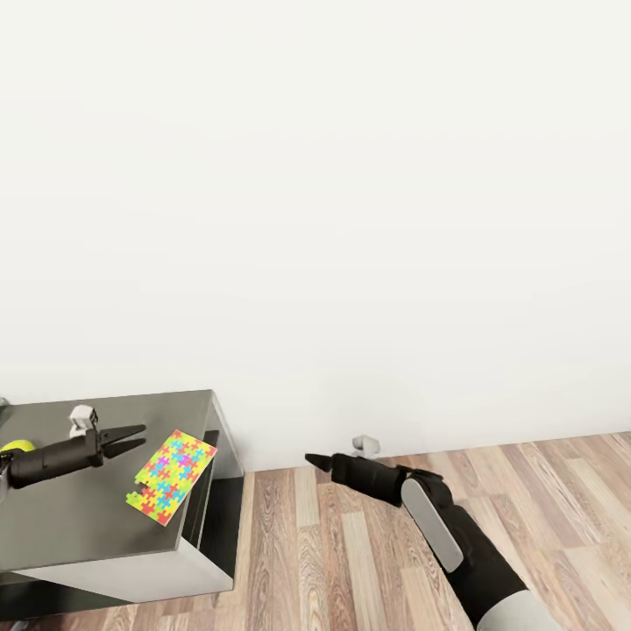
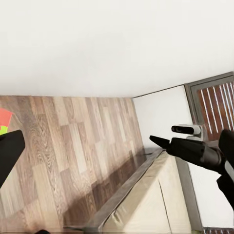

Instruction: Put all the toys in the child's room - the three board games (two on the bed and one on the table), the two jigsaw puzzles on the table, and the tennis ball on the table - inside the toy box on the table in the child's room.

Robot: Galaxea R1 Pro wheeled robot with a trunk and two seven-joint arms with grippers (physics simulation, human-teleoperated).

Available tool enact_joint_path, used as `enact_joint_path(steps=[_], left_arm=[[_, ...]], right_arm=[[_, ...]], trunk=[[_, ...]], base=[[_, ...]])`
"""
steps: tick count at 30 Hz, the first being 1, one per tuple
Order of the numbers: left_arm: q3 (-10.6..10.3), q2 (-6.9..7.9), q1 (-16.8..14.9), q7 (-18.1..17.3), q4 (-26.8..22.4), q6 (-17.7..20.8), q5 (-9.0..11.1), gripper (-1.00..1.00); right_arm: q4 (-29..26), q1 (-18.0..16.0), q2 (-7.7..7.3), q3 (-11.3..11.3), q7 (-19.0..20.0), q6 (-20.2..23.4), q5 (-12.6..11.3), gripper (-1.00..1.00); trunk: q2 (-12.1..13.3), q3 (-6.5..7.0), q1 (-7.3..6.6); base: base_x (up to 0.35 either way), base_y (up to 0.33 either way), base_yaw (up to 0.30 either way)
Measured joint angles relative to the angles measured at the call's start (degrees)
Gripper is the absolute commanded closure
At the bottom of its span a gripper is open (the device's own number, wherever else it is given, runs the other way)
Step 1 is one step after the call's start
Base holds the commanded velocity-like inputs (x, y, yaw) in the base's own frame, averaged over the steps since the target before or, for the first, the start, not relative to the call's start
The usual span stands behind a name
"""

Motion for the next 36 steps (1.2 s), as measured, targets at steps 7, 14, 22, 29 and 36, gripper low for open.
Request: enact_joint_path(steps=[7,14,22,29,36], left_arm=[[-1.0,-0.74,0.0,0.0,0.0,0.3,0.1,-1.0],[-1.0,-0.95,0.0,0.0,0.0,0.5,0.2,-1.0],[-0.9,-0.97,0.0,0.0,-0.1,0.5,0.3,-1.0],[-0.8,-1.01,0.0,0.0,-0.1,0.6,0.3,-1.0],[-0.9,-1.25,0.0,0.0,-0.1,0.6,0.3,-1.0]], right_arm=[[6.9,-4.4,4.12,0.4,-0.6,0.1,3.9,-1.0],[7.8,-5.4,5.01,-2.4,0.1,0.7,3.1,-1.0],[7.9,-5.4,5.14,-6.4,-0.1,1.2,-1.4,-1.0],[7.9,-5.4,5.01,-6.8,-0.2,1.3,-1.9,-1.0],[7.9,-5.4,5.2,-6.5,-0.2,1.3,-1.8,-1.0]], trunk=[[0.0,0.0,0.0],[0.0,0.0,0.0],[0.0,0.0,0.0],[0.0,0.0,0.0],[0.0,0.0,0.0]], base=[[0.0,0.0,0.0],[0.0,0.0,0.0],[0.0,0.0,0.0],[0.0,0.0,0.0],[0.0,0.0,0.003]])
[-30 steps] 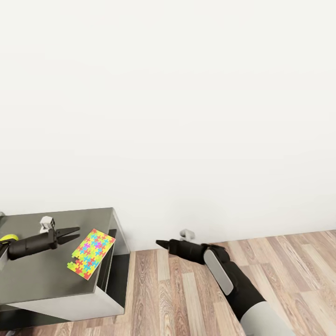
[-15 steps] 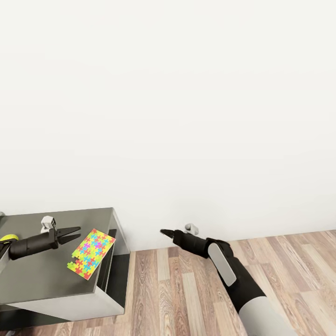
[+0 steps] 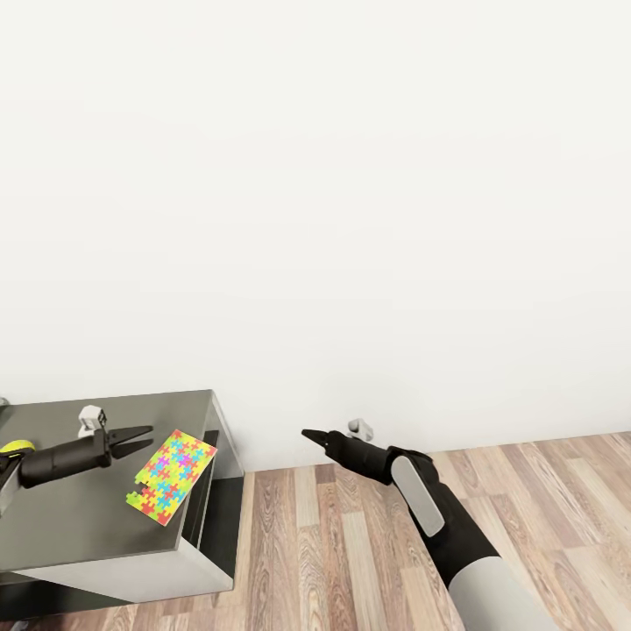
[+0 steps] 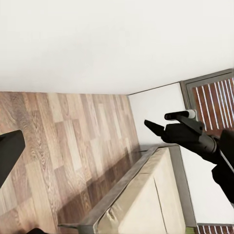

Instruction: Put all the toys in the child's room - the three board games (two on the bed and one on the table), the two jigsaw puzzles on the table, and the tennis ball on the table - inside the toy box on the table in the child's room.

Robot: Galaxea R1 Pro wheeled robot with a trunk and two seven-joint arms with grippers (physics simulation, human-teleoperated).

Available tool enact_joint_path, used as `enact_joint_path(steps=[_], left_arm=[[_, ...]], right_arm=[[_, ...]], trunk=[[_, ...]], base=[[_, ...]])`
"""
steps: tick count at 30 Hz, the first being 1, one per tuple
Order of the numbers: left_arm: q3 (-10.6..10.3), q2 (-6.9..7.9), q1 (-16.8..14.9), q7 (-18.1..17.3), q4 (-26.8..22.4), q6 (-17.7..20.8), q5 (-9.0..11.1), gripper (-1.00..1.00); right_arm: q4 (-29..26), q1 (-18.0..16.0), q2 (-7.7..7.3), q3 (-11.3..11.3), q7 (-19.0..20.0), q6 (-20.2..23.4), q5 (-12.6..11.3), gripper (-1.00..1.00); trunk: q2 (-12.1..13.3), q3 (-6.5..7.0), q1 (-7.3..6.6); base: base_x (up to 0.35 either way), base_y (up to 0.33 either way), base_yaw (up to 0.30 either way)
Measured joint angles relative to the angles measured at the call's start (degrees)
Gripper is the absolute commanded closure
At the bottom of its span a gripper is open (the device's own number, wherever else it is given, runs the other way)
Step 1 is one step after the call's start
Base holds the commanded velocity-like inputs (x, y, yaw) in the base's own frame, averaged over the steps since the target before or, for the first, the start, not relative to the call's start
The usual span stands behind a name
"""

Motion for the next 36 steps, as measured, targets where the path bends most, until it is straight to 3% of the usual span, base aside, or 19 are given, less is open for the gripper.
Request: enact_joint_path(steps=[18,36], left_arm=[[0.0,-0.38,0.0,0.0,0.0,0.0,0.1,-1.0],[0.1,-0.38,0.0,0.0,0.0,0.0,0.1,-1.0]], right_arm=[[0.0,0.0,0.01,0.2,0.0,-0.2,0.1,-1.0],[0.0,0.0,0.04,0.2,0.0,-0.2,0.1,-1.0]], trunk=[[0.0,0.42,0.0],[0.0,0.43,0.0]], base=[[0.0,0.0,0.119],[0.0,0.0,0.272]])
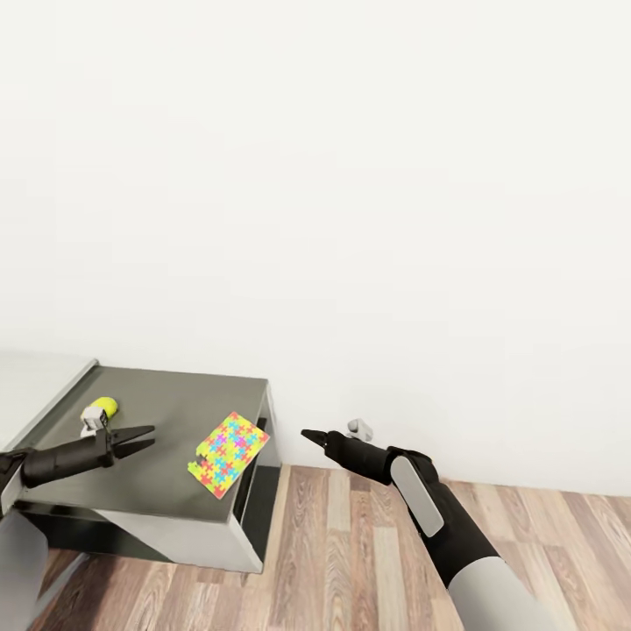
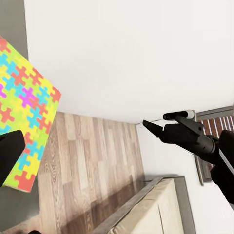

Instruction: Put all the toys in the child's room - the three board games (two on the bed and one on the table), the two jigsaw puzzles on the table, and the tennis ball on the table - inside the toy box on the table in the child's room.

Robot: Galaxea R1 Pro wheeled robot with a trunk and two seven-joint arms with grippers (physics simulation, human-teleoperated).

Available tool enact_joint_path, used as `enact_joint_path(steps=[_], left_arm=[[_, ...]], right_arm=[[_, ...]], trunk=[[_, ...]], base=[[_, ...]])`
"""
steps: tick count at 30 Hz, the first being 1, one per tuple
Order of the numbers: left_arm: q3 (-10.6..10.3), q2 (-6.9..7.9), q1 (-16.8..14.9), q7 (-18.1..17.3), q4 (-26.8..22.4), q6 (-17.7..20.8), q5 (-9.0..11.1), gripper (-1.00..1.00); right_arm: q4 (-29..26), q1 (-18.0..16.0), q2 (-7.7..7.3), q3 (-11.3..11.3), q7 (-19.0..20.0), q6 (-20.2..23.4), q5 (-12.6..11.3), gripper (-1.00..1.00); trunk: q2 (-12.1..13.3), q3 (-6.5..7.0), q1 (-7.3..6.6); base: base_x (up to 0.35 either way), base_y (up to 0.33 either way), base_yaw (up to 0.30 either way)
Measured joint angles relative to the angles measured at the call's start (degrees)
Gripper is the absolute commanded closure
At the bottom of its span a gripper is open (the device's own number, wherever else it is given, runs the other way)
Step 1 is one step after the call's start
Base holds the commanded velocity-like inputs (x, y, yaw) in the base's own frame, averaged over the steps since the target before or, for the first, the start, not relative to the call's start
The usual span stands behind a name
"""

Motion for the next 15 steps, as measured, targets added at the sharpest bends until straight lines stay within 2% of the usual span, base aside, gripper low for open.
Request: enact_joint_path(steps=[8,15], left_arm=[[-0.1,0.0,0.0,0.0,0.0,0.0,0.0,-1.0],[-0.1,0.0,0.0,0.0,0.0,0.0,0.0,-1.0]], right_arm=[[0.0,0.0,-0.01,-0.1,0.0,0.0,0.0,-1.0],[0.0,0.0,-0.08,-0.4,0.0,0.1,-0.2,-1.0]], trunk=[[0.0,0.0,0.0],[0.0,0.0,0.0]], base=[[0.0,-0.004,0.28],[0.0,-0.092,0.082]])
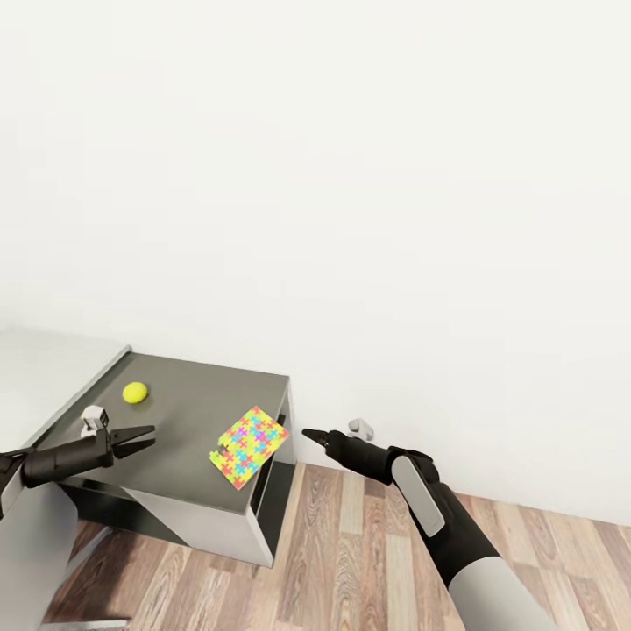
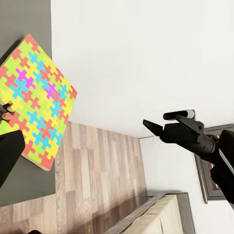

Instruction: Put all the toys in the child's room - the three board games (two on the bed and one on the table), the two jigsaw puzzles on the table, and the tennis ball on the table - inside the toy box on the table in the child's room.

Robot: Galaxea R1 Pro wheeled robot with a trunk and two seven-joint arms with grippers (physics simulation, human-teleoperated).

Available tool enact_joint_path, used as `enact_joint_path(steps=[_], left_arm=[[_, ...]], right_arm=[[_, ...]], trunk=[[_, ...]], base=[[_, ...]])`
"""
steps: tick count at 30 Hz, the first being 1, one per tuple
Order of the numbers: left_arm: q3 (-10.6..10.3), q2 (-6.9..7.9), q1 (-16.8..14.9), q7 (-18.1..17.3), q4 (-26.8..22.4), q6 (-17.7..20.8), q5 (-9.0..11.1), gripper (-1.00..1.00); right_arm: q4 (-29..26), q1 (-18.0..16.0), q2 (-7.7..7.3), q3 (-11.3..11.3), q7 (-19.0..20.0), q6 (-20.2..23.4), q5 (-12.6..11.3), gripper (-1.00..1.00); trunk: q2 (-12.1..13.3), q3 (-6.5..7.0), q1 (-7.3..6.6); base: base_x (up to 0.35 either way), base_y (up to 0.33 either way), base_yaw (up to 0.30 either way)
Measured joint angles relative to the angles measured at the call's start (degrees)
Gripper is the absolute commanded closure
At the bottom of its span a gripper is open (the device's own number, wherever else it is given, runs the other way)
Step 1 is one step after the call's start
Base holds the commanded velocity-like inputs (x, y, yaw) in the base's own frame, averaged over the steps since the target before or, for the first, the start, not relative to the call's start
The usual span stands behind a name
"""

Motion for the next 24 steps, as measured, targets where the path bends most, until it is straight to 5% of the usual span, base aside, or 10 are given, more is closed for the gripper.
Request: enact_joint_path(steps=[24], left_arm=[[0.0,-0.57,0.0,0.0,0.0,0.0,0.0,-1.0]], right_arm=[[0.6,0.0,-0.82,-0.4,0.7,0.1,-0.1,-1.0]], trunk=[[0.0,0.0,0.0]], base=[[0.021,-0.071,0.003]])
